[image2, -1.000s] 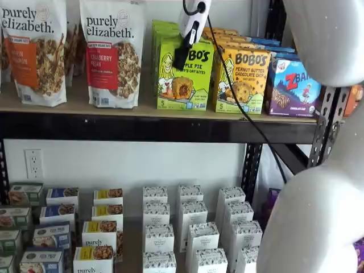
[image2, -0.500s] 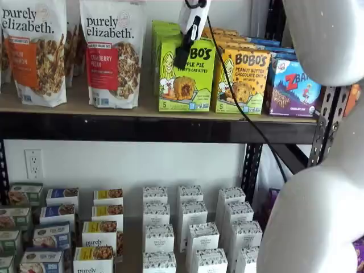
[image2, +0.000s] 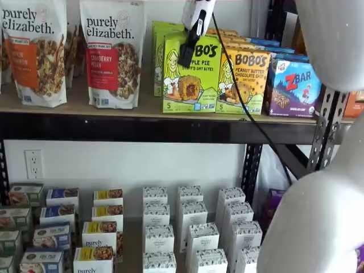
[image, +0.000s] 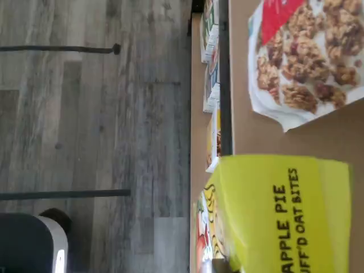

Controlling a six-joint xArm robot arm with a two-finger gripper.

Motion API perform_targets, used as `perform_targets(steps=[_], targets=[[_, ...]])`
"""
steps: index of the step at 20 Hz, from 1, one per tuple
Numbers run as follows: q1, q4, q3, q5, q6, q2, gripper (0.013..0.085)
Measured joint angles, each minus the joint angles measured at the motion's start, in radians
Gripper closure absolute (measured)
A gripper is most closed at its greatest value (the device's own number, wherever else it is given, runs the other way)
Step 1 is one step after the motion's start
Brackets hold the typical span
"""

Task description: Pick the green box on the top shelf, the fourth from the left

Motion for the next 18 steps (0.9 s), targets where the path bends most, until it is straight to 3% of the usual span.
perform_targets(steps=[10, 18], targets=[[0.002, -0.018, 0.114, 0.009, 0.004, -0.133, 0.0730], [-0.014, -0.006, 0.208, 0.045, -0.004, -0.246, 0.0730]])
